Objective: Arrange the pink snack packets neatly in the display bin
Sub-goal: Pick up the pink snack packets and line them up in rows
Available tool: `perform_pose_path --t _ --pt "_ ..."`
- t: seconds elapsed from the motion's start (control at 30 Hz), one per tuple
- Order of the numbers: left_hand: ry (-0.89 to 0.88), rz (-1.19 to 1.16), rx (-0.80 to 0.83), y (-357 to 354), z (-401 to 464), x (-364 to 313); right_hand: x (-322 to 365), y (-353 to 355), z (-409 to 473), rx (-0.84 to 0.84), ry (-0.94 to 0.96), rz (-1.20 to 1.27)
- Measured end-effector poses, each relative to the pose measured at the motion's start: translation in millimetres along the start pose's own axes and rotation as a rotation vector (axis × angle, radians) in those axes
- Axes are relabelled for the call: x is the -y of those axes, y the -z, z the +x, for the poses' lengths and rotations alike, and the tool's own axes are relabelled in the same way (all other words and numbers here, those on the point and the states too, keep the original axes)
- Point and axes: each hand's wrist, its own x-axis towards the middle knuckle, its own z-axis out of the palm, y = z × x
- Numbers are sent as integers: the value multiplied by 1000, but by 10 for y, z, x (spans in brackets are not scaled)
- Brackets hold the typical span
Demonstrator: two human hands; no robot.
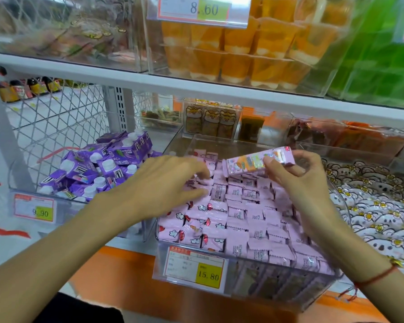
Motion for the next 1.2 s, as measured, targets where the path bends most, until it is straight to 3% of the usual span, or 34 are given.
perform_pose_path --t 0.1,0.23,0.37,0.53,0.67,0.83,0.93,1.03,1.2 --pt "-124 88 92 -16 -1 5 -23 -83 -40 81 86 -84" --pt "-128 88 203 -68 20 28 -45 -228 -91 214 267 -309" --pt "-86 107 177 -83 16 33 93 -187 -81 291 380 -647" --pt "-41 68 139 -68 18 18 207 -174 -58 460 505 -823" --pt "24 -91 123 -65 -2 10 -24 -302 -67 649 606 -1265" --pt "-57 -87 114 -103 19 -35 -109 -204 13 786 443 -1067" --pt "-117 -3 170 -141 41 -65 -47 -139 30 660 377 -858" --pt "-145 30 214 -146 74 -68 -3 -64 84 455 374 -850" --pt "-109 -34 345 -89 159 -63 -58 -45 46 488 385 -913"
